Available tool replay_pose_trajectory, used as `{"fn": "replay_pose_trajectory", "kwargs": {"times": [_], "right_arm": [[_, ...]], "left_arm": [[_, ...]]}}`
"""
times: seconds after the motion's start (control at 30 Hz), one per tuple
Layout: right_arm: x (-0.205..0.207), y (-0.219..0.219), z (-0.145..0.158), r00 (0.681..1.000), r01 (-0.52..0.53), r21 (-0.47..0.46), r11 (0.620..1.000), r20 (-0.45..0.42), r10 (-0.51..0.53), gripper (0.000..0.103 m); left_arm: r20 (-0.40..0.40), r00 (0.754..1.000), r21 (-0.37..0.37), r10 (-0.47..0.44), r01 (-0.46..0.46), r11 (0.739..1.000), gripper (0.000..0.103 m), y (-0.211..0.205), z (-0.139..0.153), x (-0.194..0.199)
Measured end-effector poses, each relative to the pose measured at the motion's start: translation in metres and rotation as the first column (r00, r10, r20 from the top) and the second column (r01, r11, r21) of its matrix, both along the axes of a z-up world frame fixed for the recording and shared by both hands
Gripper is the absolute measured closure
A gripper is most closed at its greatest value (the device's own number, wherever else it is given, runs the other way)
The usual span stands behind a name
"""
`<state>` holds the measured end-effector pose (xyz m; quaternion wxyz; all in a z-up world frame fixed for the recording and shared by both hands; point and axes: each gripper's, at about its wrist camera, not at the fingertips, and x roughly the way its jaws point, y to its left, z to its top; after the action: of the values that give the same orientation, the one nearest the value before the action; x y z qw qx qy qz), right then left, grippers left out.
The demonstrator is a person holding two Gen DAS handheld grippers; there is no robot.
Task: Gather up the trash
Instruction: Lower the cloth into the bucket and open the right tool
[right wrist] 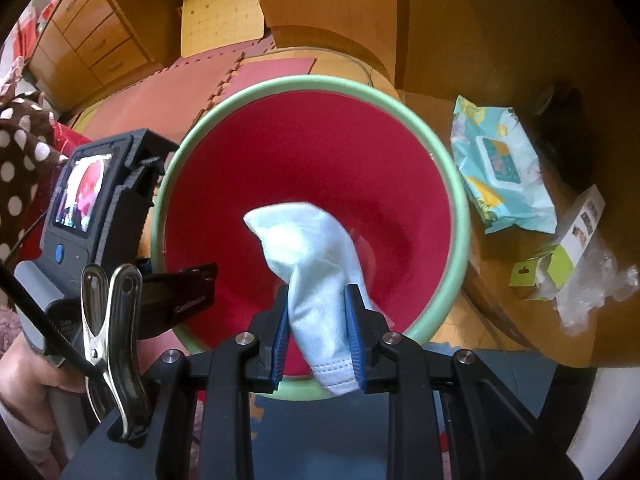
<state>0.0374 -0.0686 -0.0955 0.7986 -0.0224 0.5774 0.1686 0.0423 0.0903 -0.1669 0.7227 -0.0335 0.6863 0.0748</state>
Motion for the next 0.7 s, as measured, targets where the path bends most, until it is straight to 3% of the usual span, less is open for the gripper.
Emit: {"fn": "replay_pose_trajectory", "kwargs": {"times": [0.7], "right_arm": [[0.003,0.014,-0.028,0.999,-0.043,-0.02,0.999,-0.035,0.042,0.077]], "left_arm": [[0.0,1.0,0.0,-0.001,0.001,1.0,0.067,0.001,0.0,0.0]]}}
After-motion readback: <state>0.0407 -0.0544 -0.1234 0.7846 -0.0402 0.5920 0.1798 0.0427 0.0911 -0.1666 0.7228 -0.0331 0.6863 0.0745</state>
